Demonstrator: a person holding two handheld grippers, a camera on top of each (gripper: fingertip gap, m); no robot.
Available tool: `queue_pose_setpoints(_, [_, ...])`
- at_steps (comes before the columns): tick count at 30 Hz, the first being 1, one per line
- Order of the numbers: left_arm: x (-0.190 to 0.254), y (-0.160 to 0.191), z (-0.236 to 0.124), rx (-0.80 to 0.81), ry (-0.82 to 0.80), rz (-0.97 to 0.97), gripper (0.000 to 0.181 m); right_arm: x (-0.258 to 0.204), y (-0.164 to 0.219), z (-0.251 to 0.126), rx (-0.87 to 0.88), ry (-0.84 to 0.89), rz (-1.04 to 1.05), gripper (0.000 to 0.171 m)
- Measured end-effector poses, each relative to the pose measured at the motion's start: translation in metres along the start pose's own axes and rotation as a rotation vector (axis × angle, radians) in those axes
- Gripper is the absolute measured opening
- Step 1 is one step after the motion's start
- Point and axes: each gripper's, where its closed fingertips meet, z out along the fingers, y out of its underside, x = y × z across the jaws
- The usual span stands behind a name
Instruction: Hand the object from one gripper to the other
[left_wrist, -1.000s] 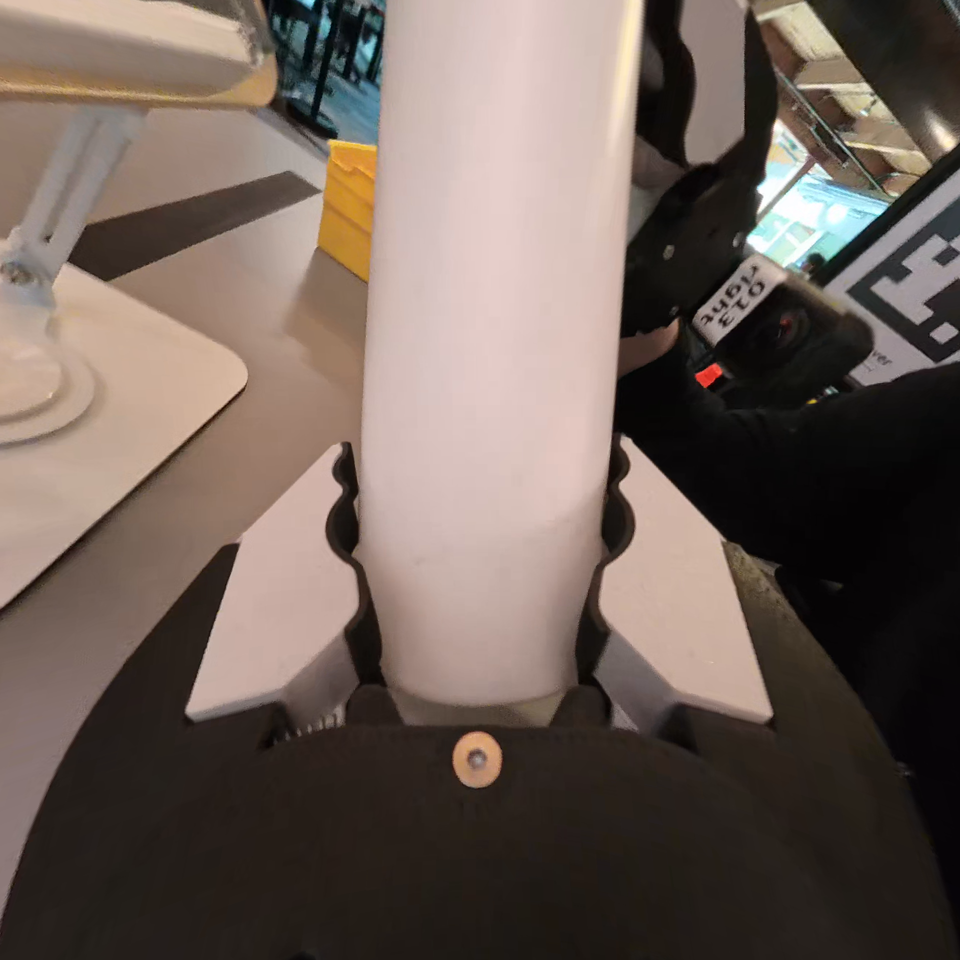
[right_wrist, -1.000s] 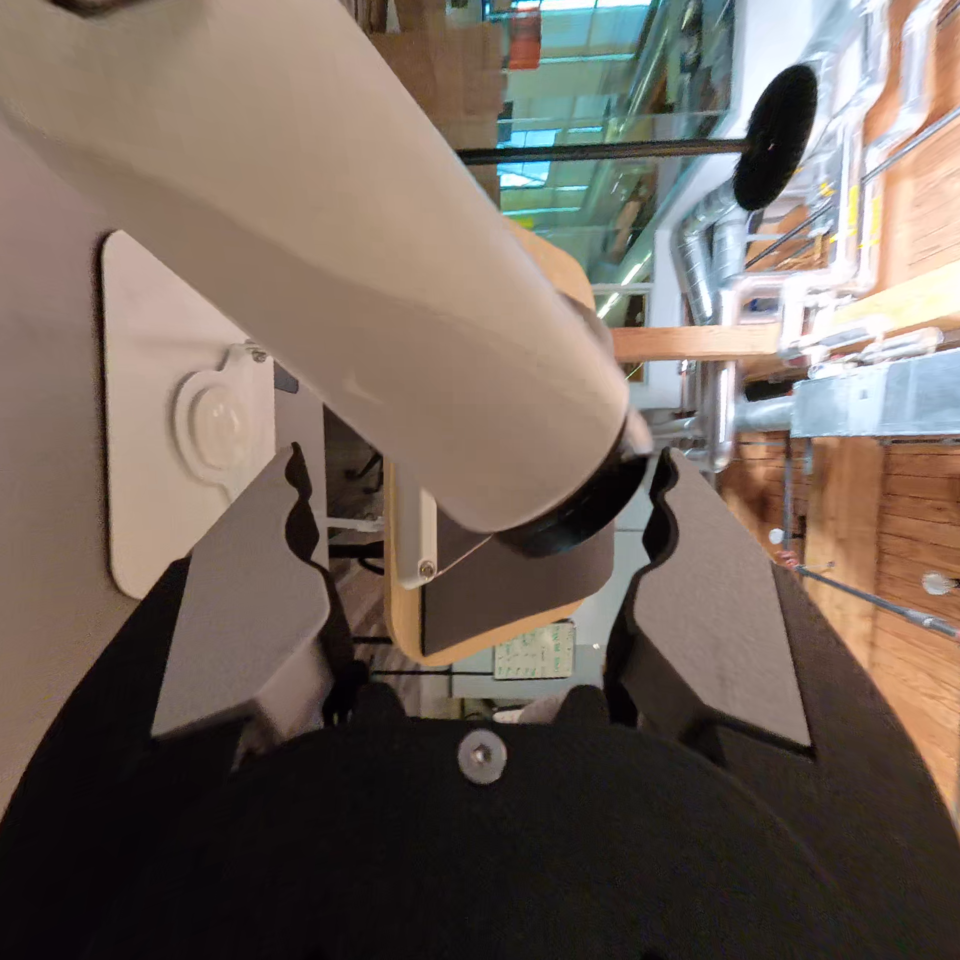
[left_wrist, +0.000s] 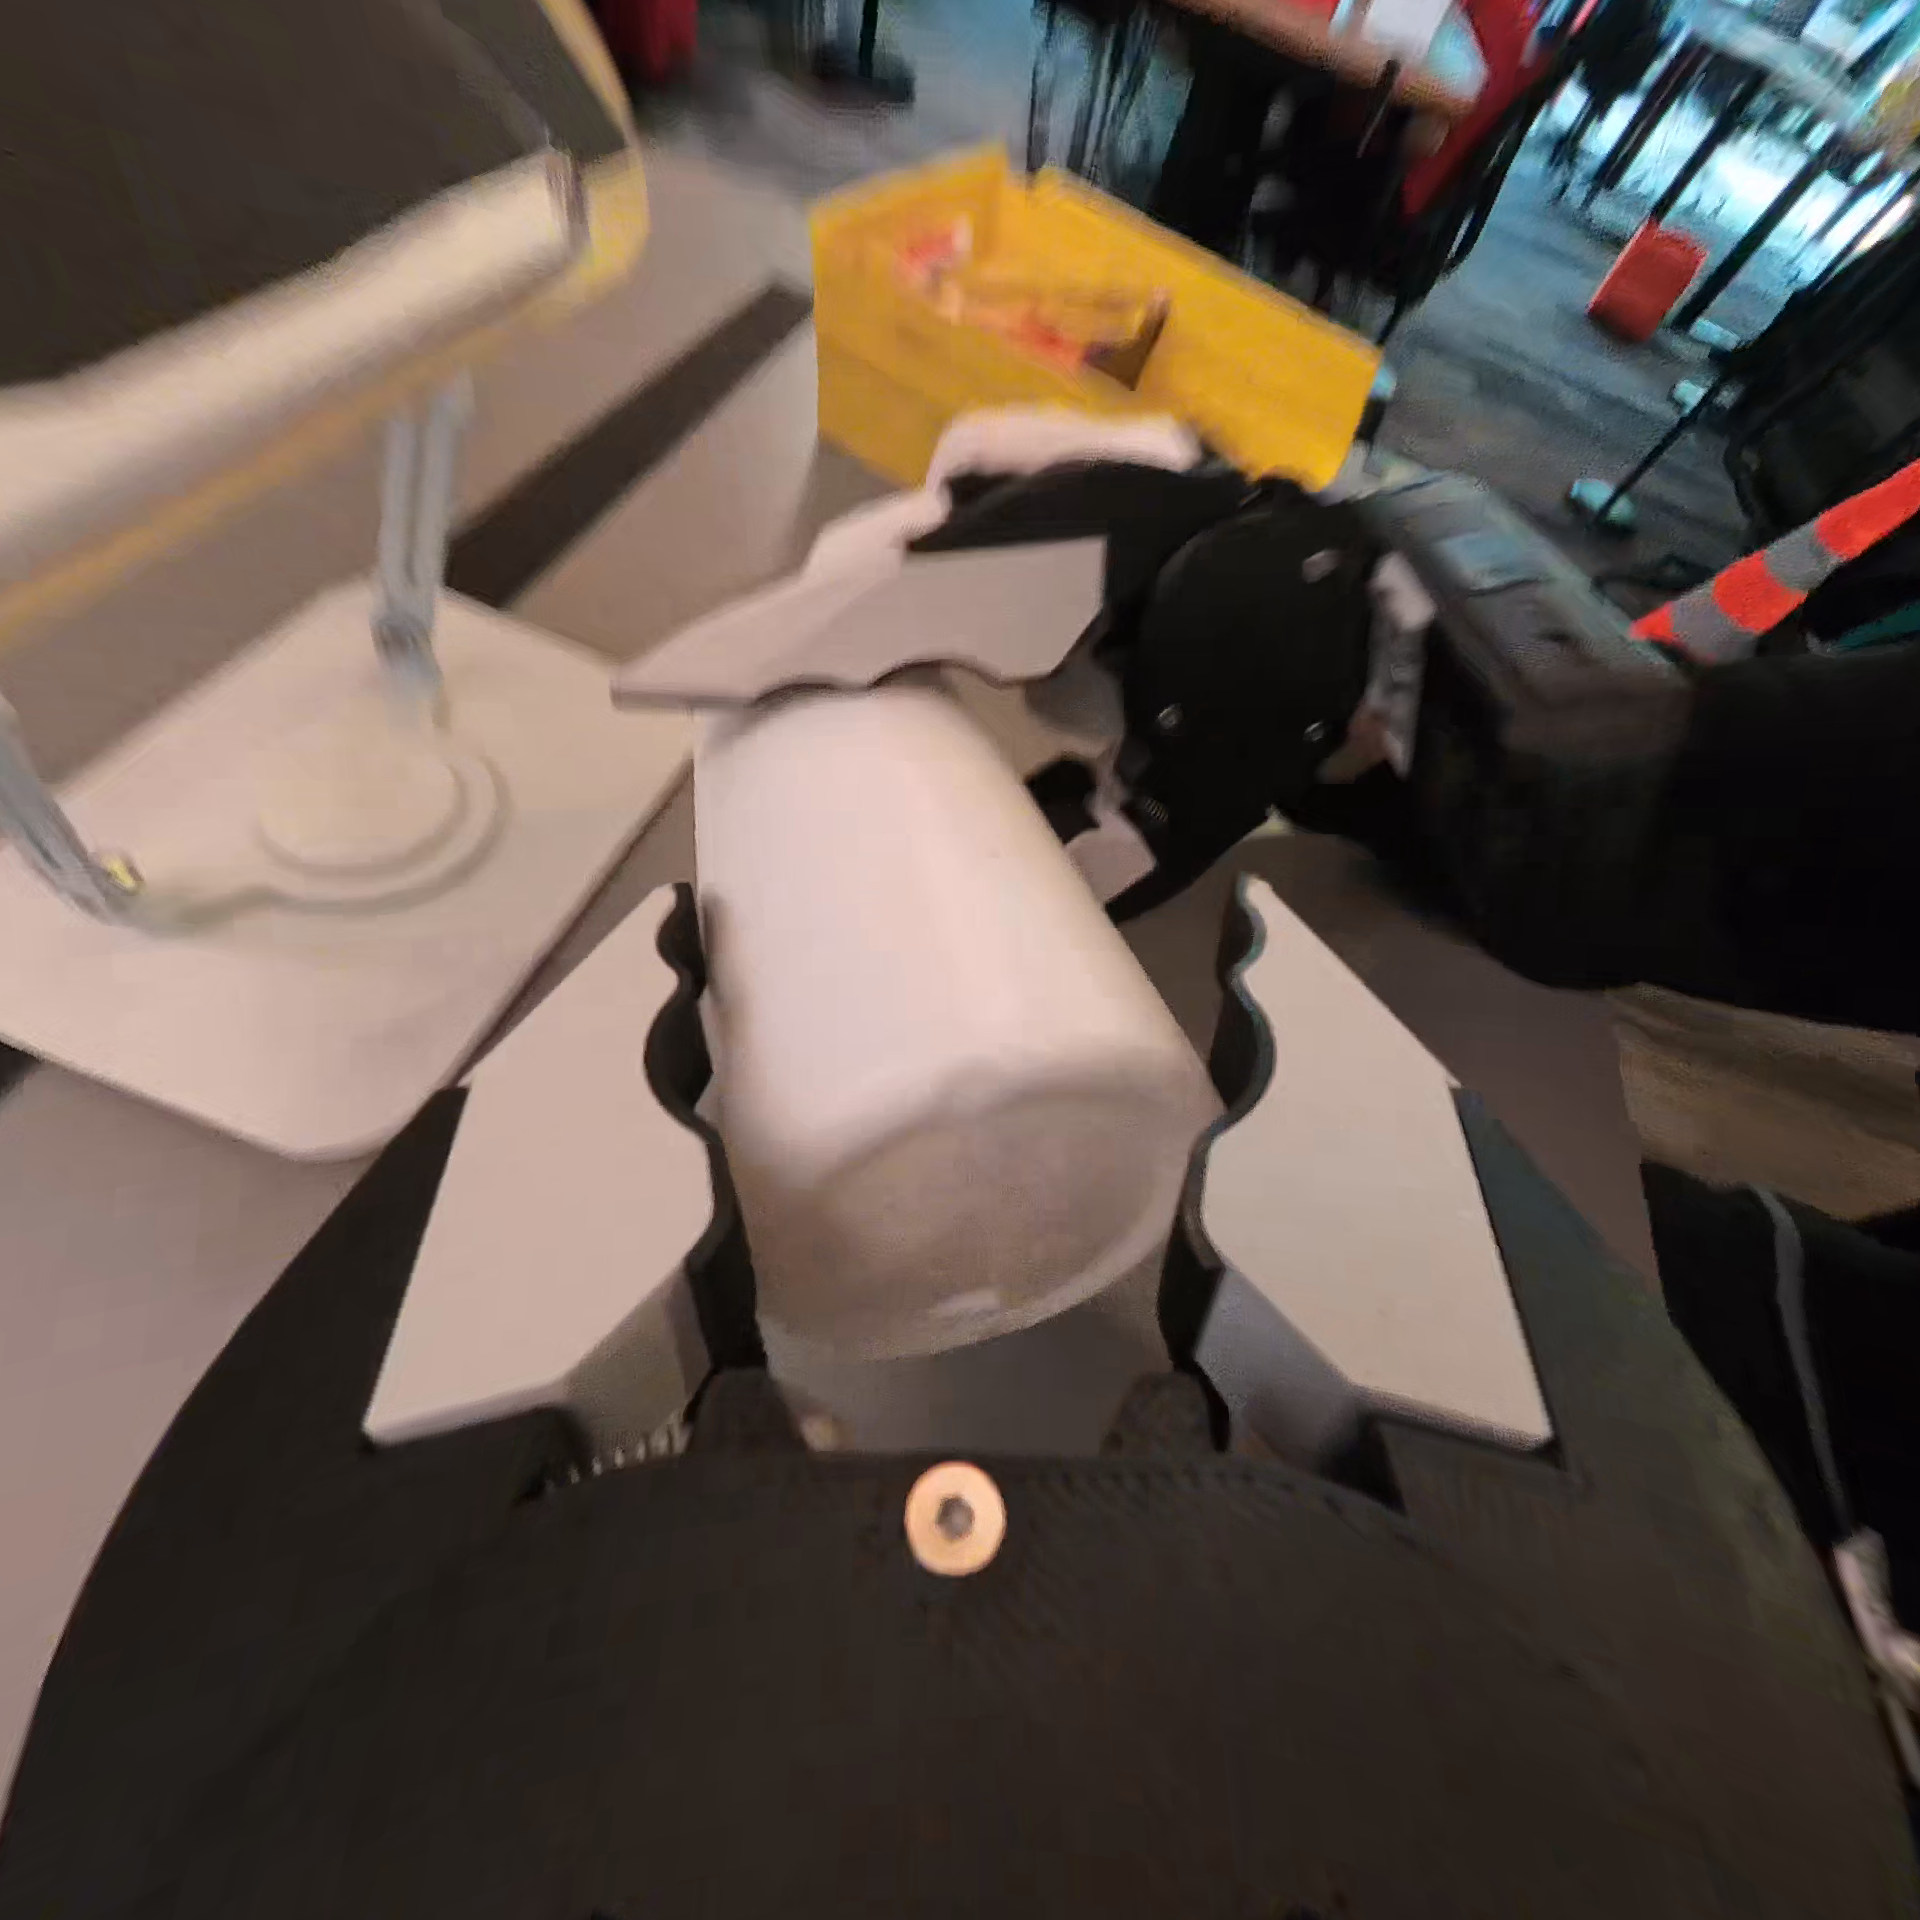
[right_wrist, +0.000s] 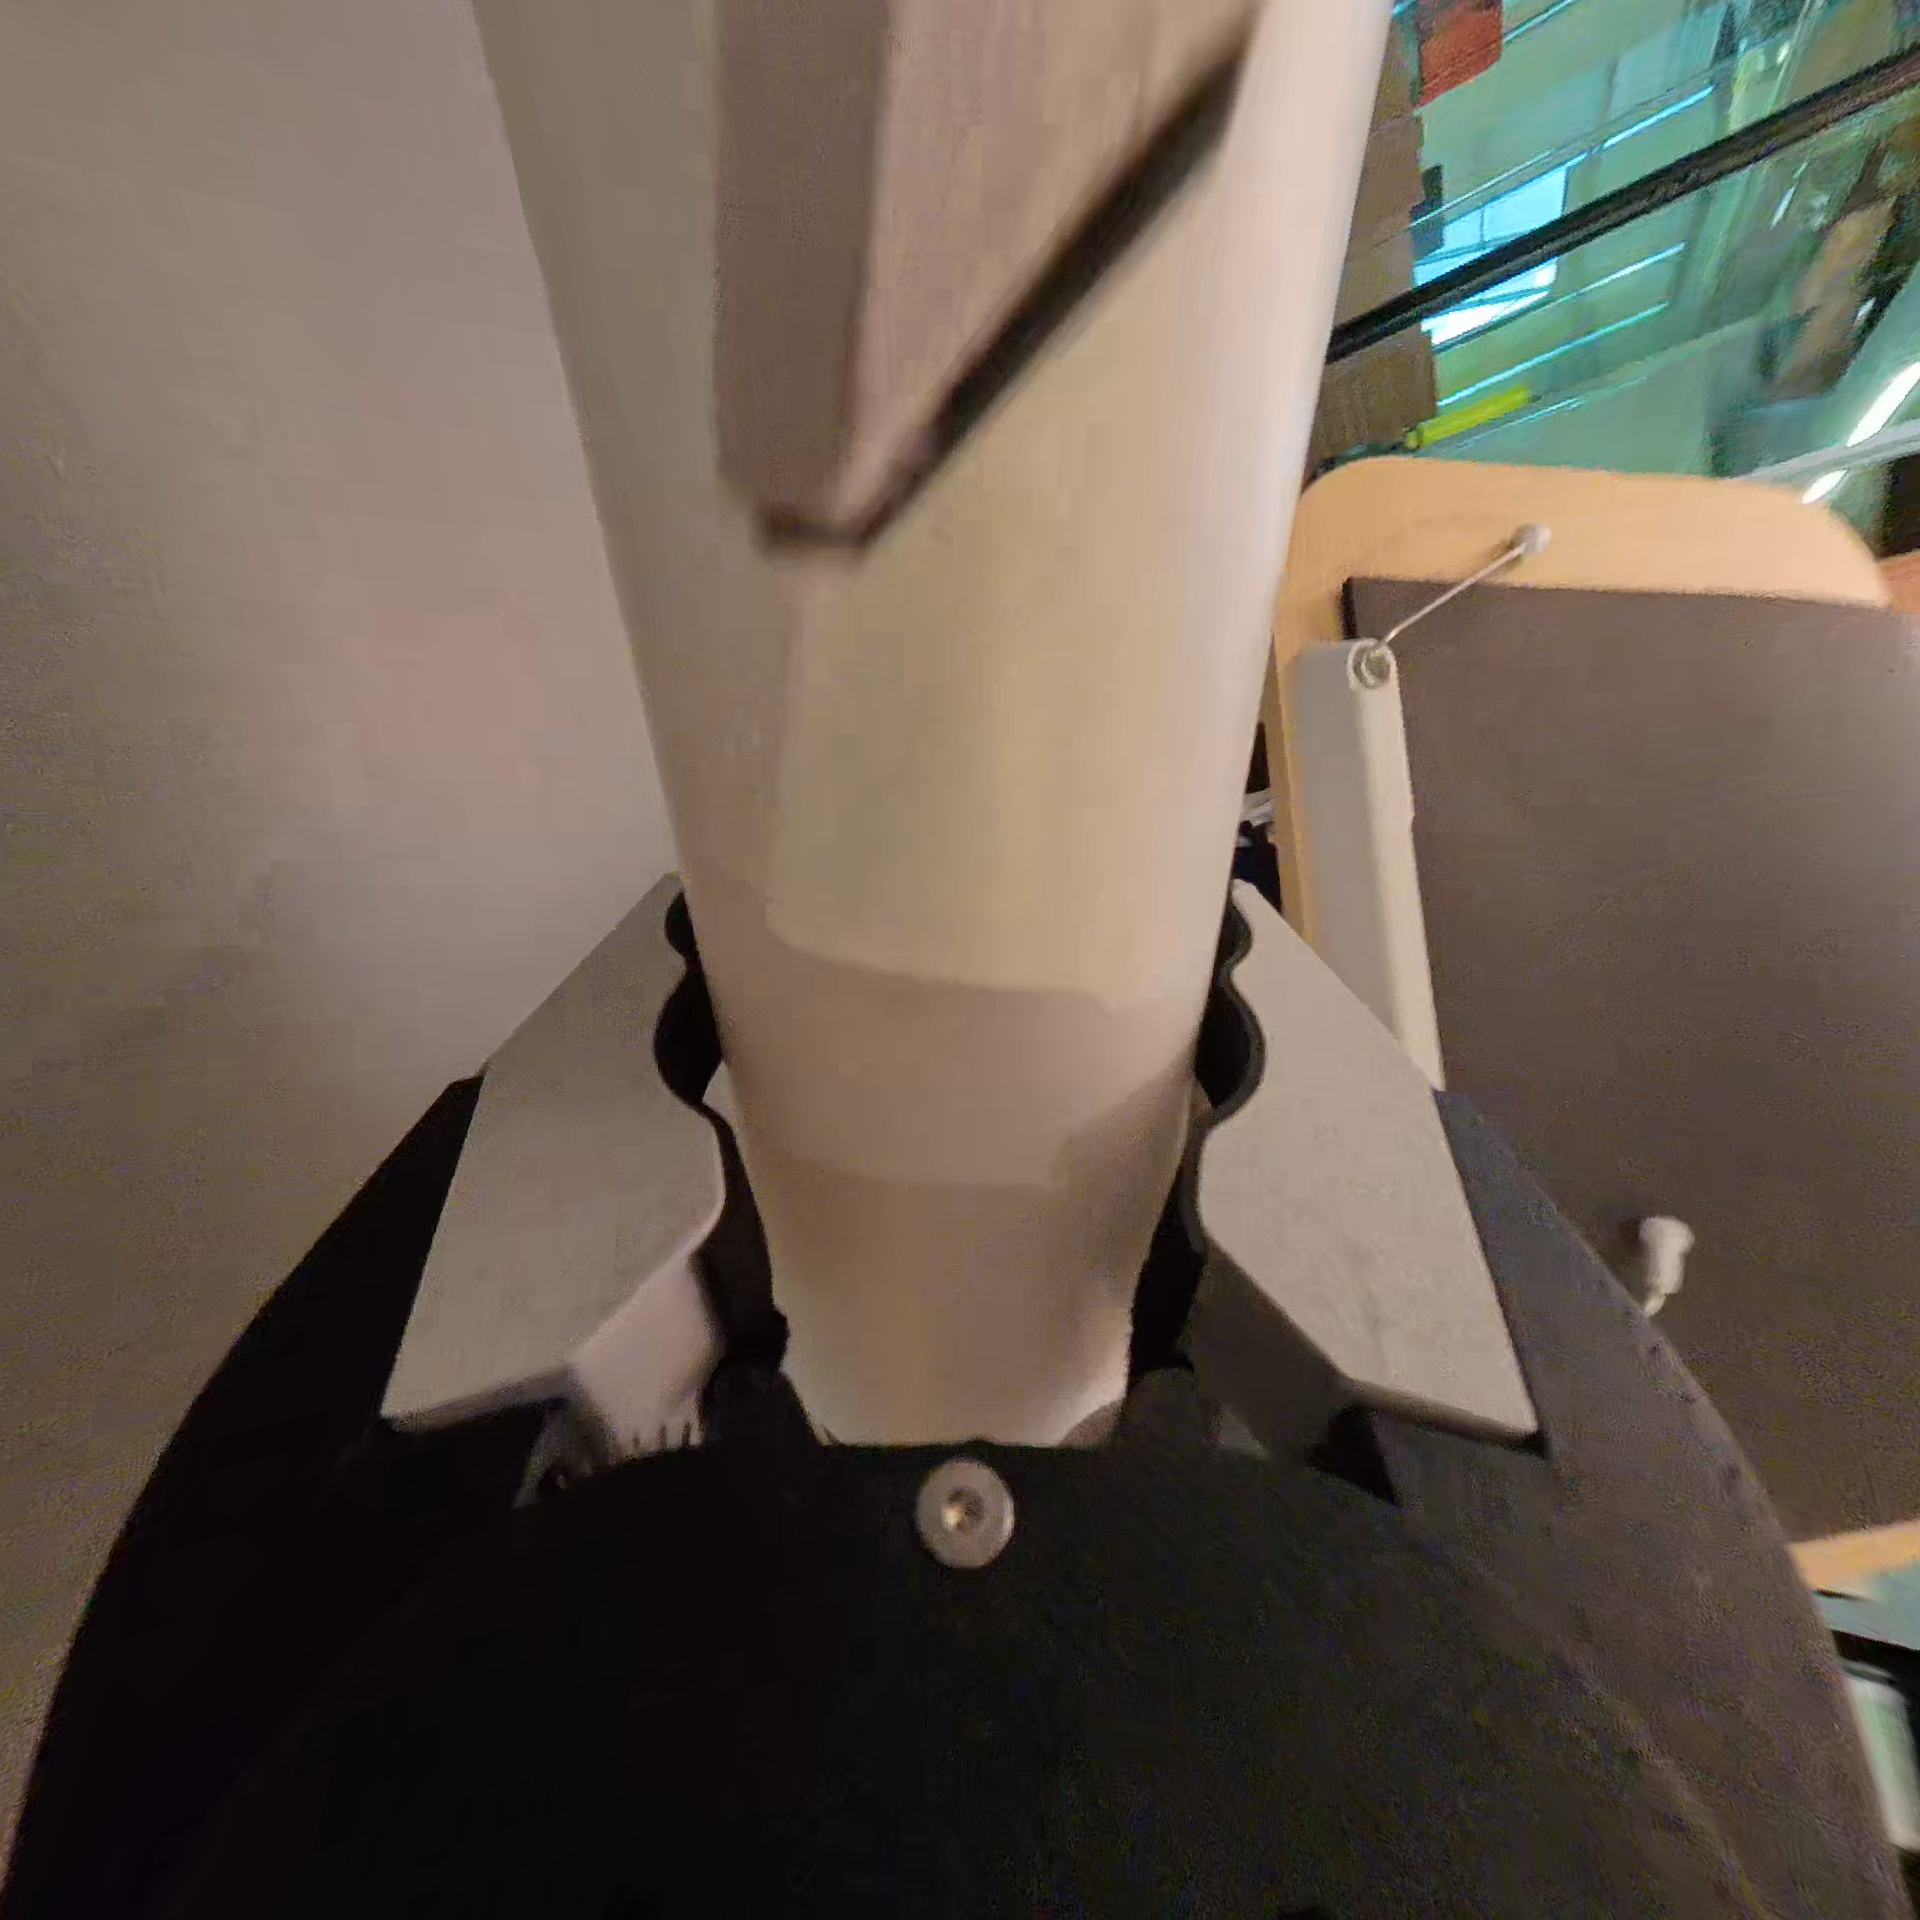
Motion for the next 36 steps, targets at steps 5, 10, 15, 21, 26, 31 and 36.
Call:
queue_pose_setpoints(5, [0.003, -0.050, -0.032, 0.297, -0.039, 0.110, 0.099, -0.001, -0.012, -0.010, 0.178, -0.178, 0.337, 0.093])
queue_pose_setpoints(10, [0.006, -0.054, -0.035, 0.353, -0.040, 0.180, 0.108, -0.003, -0.042, -0.031, 0.441, -0.429, 0.671, 0.093])
queue_pose_setpoints(15, [0.016, -0.052, -0.013, 0.338, -0.026, 0.237, 0.106, -0.022, -0.069, -0.046, 0.564, -0.652, 0.774, 0.094])
queue_pose_setpoints(21, [0.039, -0.051, 0.005, 0.362, 0.101, 0.230, 0.093, -0.047, -0.086, -0.057, 0.620, -0.849, 0.820, 0.093])
queue_pose_setpoints(26, [0.043, -0.050, 0.011, 0.366, 0.140, 0.196, 0.091, -0.059, -0.091, -0.053, 0.593, -0.870, 0.807, 0.092])
queue_pose_setpoints(31, [0.031, -0.055, 0.001, 0.403, 0.144, 0.097, 0.090, -0.042, -0.091, -0.050, 0.602, -0.757, 0.820, 0.091])
queue_pose_setpoints(36, [0.011, -0.056, -0.009, 0.442, 0.161, -0.050, 0.090, -0.027, -0.077, -0.042, 0.546, -0.599, 0.757, 0.115])
